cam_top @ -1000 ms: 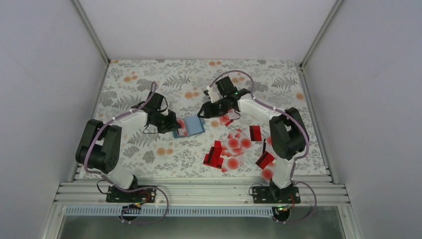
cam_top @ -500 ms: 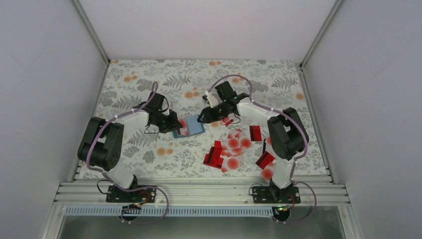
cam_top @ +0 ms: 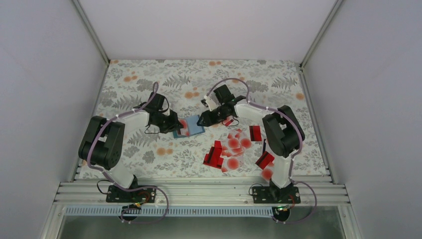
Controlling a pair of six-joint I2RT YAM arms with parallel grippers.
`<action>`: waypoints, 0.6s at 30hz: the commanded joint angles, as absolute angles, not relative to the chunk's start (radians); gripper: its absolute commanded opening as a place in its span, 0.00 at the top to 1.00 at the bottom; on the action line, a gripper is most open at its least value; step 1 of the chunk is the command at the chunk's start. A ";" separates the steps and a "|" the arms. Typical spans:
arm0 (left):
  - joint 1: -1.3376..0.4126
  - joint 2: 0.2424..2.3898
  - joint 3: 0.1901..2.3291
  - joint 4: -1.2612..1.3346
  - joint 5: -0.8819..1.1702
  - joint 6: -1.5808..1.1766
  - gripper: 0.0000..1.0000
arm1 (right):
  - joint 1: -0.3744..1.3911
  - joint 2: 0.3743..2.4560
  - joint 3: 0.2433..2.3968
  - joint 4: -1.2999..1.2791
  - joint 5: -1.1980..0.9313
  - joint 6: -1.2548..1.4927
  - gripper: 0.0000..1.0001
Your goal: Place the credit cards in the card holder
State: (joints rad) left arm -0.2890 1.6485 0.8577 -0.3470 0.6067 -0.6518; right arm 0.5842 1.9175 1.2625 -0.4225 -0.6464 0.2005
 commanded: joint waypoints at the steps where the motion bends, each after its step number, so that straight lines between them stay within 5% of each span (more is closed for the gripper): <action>1: -0.291 1.665 0.856 -0.331 0.624 -0.662 0.98 | 0.594 1.956 1.258 -0.399 -0.639 0.170 0.61; 18: -0.289 1.685 0.863 -0.331 0.640 -0.639 0.98 | 0.594 2.031 1.233 -0.410 -0.592 0.150 0.64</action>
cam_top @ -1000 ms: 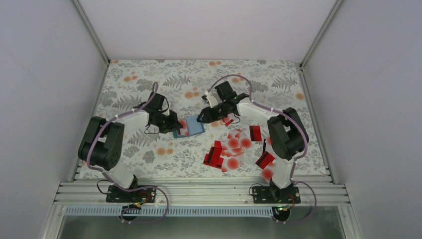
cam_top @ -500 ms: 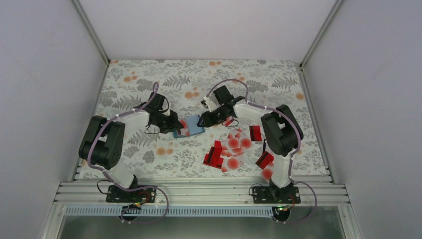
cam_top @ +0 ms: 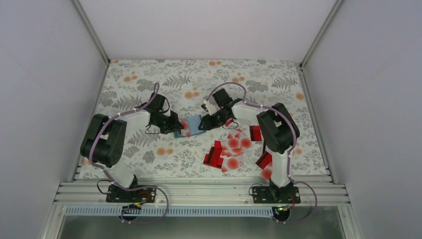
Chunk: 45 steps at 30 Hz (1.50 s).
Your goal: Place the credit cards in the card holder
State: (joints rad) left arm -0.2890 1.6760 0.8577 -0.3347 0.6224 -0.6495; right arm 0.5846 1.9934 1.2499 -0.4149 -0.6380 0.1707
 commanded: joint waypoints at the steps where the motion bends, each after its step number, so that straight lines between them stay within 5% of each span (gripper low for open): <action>1: -0.290 1.683 0.866 -0.333 0.640 -0.638 0.98 | 0.594 2.041 1.233 -0.418 -0.577 0.149 0.64; 45: -0.275 1.727 0.896 -0.374 0.659 -0.588 0.98 | 0.580 2.092 1.226 -0.440 -0.538 0.164 0.67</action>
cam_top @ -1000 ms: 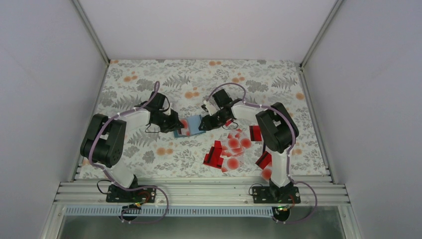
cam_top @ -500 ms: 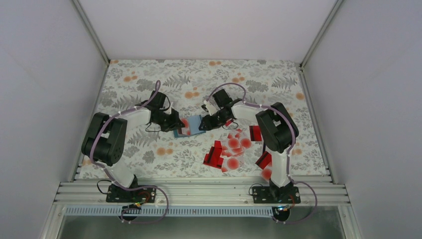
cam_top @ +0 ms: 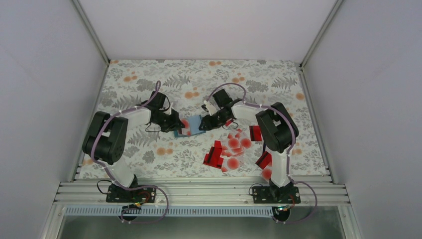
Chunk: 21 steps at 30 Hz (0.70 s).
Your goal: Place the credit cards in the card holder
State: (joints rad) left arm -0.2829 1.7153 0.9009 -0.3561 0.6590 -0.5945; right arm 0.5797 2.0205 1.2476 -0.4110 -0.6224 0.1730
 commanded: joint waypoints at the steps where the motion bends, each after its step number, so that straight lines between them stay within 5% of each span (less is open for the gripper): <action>1: -0.274 1.725 0.897 -0.380 0.660 -0.589 0.98 | 0.581 2.092 1.226 -0.440 -0.539 0.164 0.67; 21: -0.270 1.746 0.900 -0.313 0.727 -0.588 0.98 | 0.580 2.100 1.222 -0.446 -0.547 0.159 0.67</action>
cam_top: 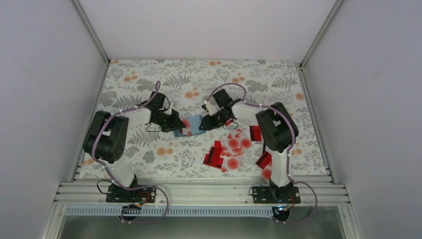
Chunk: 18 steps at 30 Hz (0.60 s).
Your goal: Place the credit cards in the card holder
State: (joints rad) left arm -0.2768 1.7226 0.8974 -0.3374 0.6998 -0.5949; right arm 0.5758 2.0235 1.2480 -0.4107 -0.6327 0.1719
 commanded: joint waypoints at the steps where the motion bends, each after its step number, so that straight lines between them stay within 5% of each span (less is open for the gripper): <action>1: -0.269 1.748 0.900 -0.313 0.727 -0.586 0.98 | 0.581 2.100 1.223 -0.446 -0.546 0.158 0.67; 18: -0.235 1.768 0.897 -0.319 0.728 -0.510 0.97 | 0.580 2.104 1.215 -0.447 -0.553 0.161 0.67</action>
